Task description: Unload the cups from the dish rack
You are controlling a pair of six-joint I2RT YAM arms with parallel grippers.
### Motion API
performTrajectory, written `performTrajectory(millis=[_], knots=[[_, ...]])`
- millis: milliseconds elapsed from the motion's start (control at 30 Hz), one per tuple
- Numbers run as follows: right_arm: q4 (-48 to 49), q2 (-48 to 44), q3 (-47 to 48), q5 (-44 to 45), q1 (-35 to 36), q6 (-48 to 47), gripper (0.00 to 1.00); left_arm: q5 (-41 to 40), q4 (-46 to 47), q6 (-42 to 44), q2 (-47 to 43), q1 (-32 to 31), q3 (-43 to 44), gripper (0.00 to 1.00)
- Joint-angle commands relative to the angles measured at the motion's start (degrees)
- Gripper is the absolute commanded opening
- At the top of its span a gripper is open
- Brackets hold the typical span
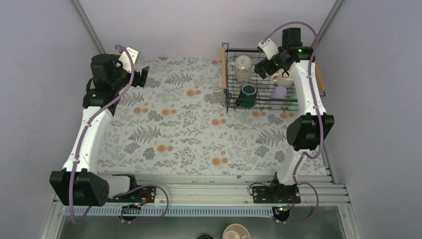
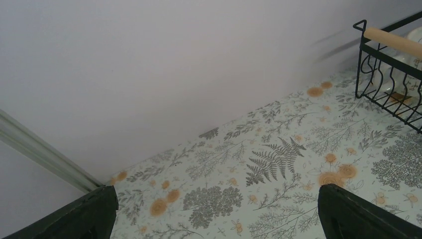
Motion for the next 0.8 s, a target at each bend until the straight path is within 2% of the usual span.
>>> performTrajectory(millis=[0,233,433,633,767], knots=[[2.8,-2.2,-0.8,2.8,-0.5,3.5,1.00,-1.2,1.3,0.7,-1.6,0.1,-1.1,1.00],[1.2,-1.7,-0.8,2.0,-0.4,-0.6,1.00,-1.3,0.8,0.5,-1.4,0.0,-0.8,1.00],[0.6,-0.1,-2.4,10.1,3.6,-11.2,1.00,-1.1,0.6,1.3,-0.8,0.1,-0.6,1.00],[-2.5,7.5,7.8,12.4,5.1,-12.3,0.98,-0.1,0.0,0.6,0.5,0.1,-0.3,1.00],[0.1,10.6,8.8,12.7,5.9,-11.9,0.98,-0.6,0.3,0.7,1.0,0.0,-0.4,1.00]])
